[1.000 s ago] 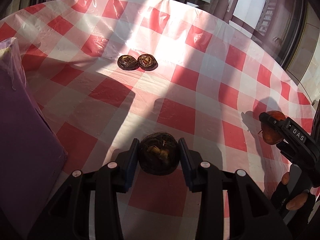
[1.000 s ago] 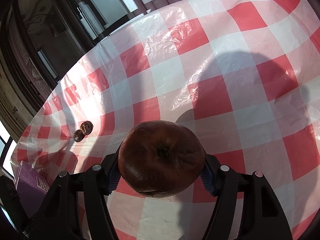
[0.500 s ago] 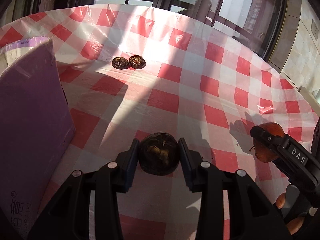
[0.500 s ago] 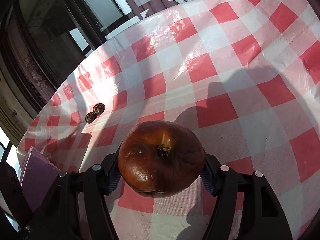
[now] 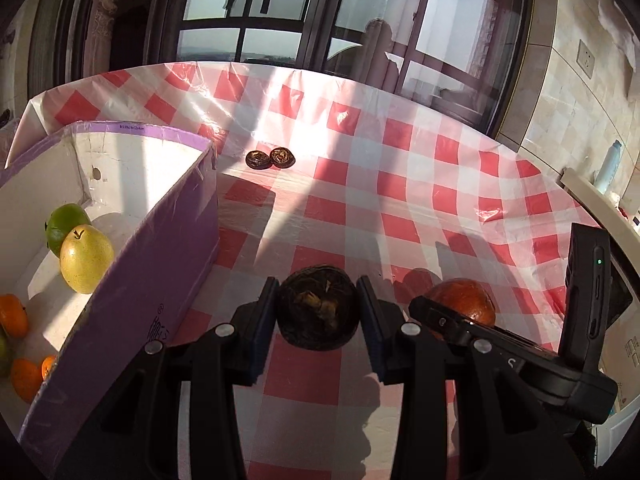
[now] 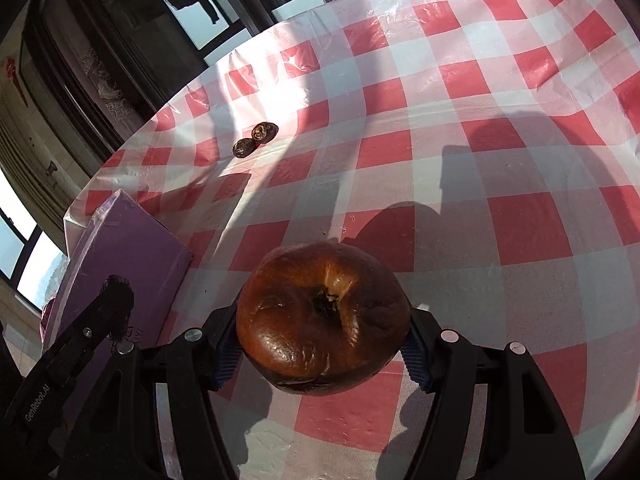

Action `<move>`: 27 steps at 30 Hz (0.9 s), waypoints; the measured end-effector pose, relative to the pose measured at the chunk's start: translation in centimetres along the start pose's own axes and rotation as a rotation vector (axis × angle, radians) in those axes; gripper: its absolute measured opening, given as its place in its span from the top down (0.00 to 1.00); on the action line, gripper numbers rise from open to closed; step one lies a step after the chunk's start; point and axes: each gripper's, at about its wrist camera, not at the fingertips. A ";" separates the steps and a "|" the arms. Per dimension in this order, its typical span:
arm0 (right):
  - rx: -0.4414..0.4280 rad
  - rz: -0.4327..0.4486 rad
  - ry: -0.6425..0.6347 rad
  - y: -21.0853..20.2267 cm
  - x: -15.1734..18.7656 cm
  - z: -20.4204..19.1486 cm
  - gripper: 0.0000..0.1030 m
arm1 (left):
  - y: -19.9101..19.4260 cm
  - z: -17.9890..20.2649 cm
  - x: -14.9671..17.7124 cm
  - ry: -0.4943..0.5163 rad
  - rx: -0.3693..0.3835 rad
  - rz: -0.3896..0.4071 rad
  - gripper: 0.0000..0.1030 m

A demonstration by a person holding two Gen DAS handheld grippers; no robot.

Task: Organize fruits
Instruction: 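Carry the pomegranate and date over the white box with both grippers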

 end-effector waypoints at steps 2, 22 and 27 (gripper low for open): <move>-0.036 0.009 -0.019 -0.5 -0.4 -1.6 0.37 | -1.8 -0.7 -0.6 0.006 -0.013 0.025 0.62; -0.165 -0.130 -0.670 -0.3 -0.5 -27.1 0.37 | -4.8 -21.5 -7.7 -0.031 -0.300 -0.298 0.61; 0.027 -0.297 -0.863 5.1 1.8 -30.7 0.37 | -1.3 -25.5 -6.1 -0.069 -0.303 -0.471 0.61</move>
Point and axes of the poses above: each gripper's, at about its wrist camera, not at the fingertips, and y roughly the way its jaws point, z to its right, x to its underside, and after that the axes turned 4 degrees about -z, right-handed
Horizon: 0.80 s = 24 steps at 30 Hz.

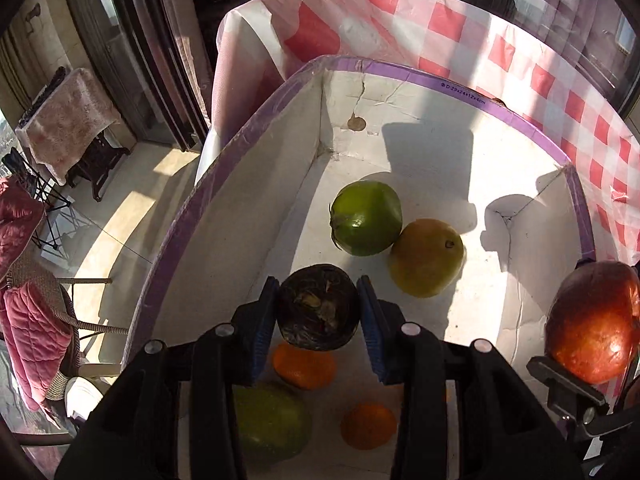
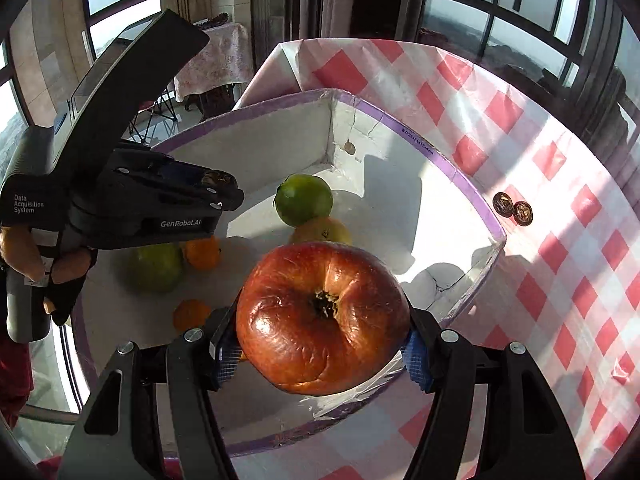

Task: Organize fruits
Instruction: 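Carry the pomegranate and date over the white box with both grippers, then open both grippers to drop the pomegranate and date into the box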

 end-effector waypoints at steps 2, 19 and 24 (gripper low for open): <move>0.037 -0.103 -0.052 2.3 -0.4 -0.3 0.37 | 1.4 -0.2 -0.2 0.005 -0.002 -0.052 0.61; 0.170 -0.456 -0.265 9.8 0.6 -1.3 0.38 | 6.0 -0.7 -0.5 0.048 0.007 -0.237 0.61; 0.152 -0.437 -0.254 9.2 1.2 -0.6 0.38 | 5.6 -0.8 -0.5 0.054 -0.014 -0.223 0.60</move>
Point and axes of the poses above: each gripper's, at about its wrist camera, not at the fingertips, and y roughly the way its jaws point, z to its right, x to its underside, and after that the axes turned 4 degrees about -z, right-handed
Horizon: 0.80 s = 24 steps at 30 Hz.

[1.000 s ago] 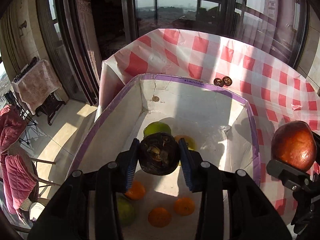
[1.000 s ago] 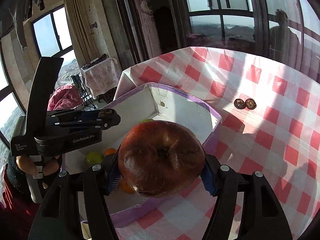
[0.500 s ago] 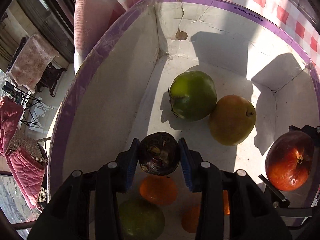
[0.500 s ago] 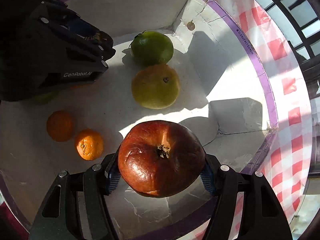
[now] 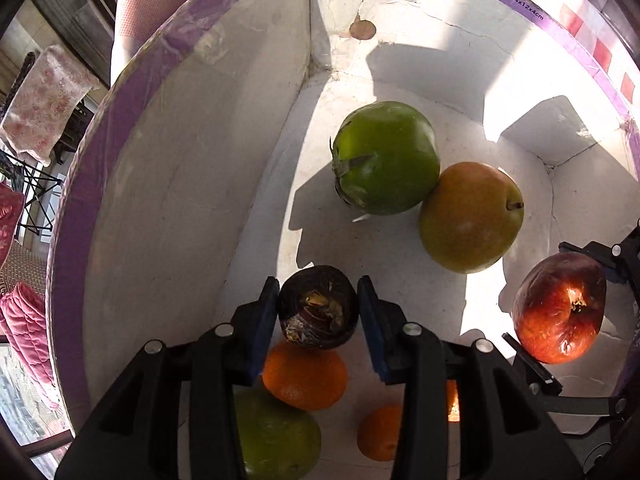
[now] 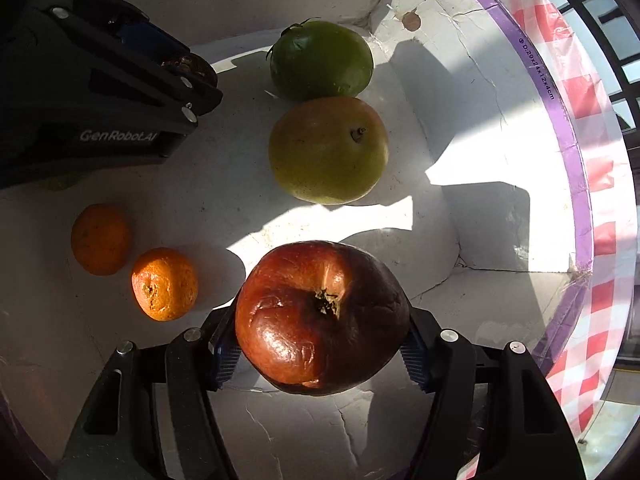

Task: Organize fruits
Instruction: 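Open both grippers to drop the pomegranate and date into the box, then move both open grippers back toward the two remaining dates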

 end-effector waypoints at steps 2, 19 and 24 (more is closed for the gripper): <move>-0.004 0.007 0.002 0.0 0.3 0.3 0.38 | -0.4 0.1 0.1 0.000 -0.001 0.007 0.59; -0.013 0.444 0.123 -9.1 8.8 2.4 0.27 | -10.6 2.4 0.9 -0.112 -0.171 0.424 0.11; 0.000 0.797 0.369 -14.2 15.1 8.4 0.18 | -19.8 8.0 3.4 -0.076 -0.146 0.827 0.02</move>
Point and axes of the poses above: each gripper's, at about its wrist camera, not at the fingertips, and y roughly the way its jaws point, z to its right, x to its underside, and after that the axes turned 4 degrees about -z, right-handed
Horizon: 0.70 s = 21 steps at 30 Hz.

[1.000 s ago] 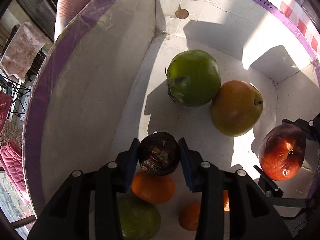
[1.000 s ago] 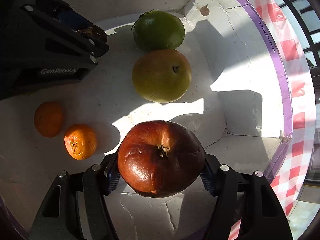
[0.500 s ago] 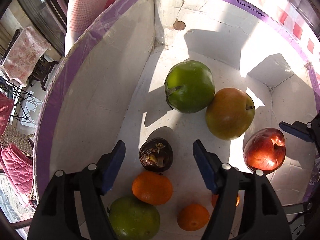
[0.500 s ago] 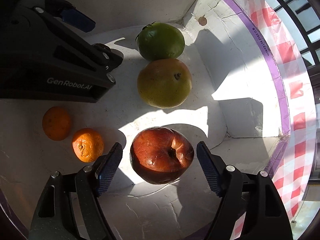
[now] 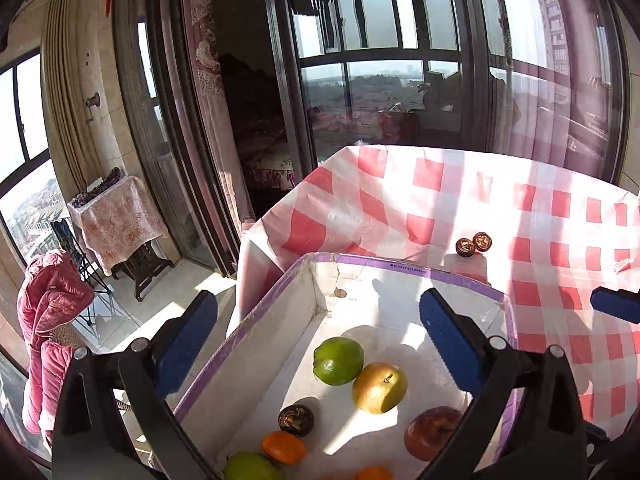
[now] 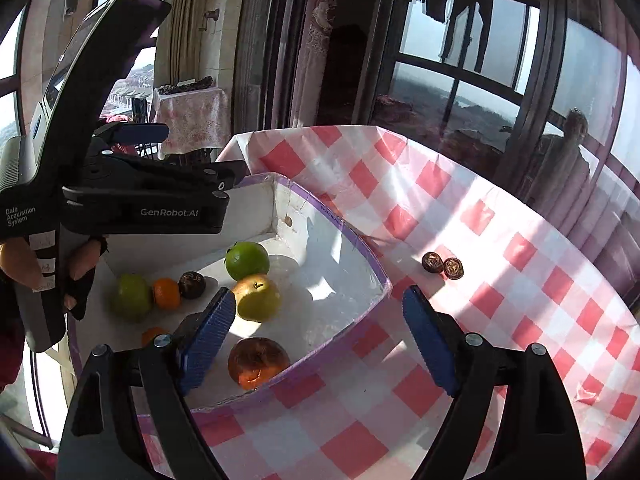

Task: Organize fruits
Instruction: 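Move both open grippers back toward the two remaining dates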

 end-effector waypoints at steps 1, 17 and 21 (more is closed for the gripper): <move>0.033 0.046 0.055 -0.6 -0.1 1.7 0.16 | -1.7 1.4 -0.4 0.007 0.045 0.058 0.02; 0.331 -0.067 0.741 2.2 18.0 23.1 0.16 | 10.3 26.4 9.2 0.070 0.319 -0.194 0.02; 0.317 -0.072 0.806 4.0 19.0 25.2 0.15 | 14.3 27.8 10.1 0.081 0.263 -0.244 0.02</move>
Point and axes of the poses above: each gripper's, at about its wrist camera, not at the fingertips, and y roughly the way its jaws point, z to its right, x to its underside, and after that the axes turned 4 degrees about -z, right-handed
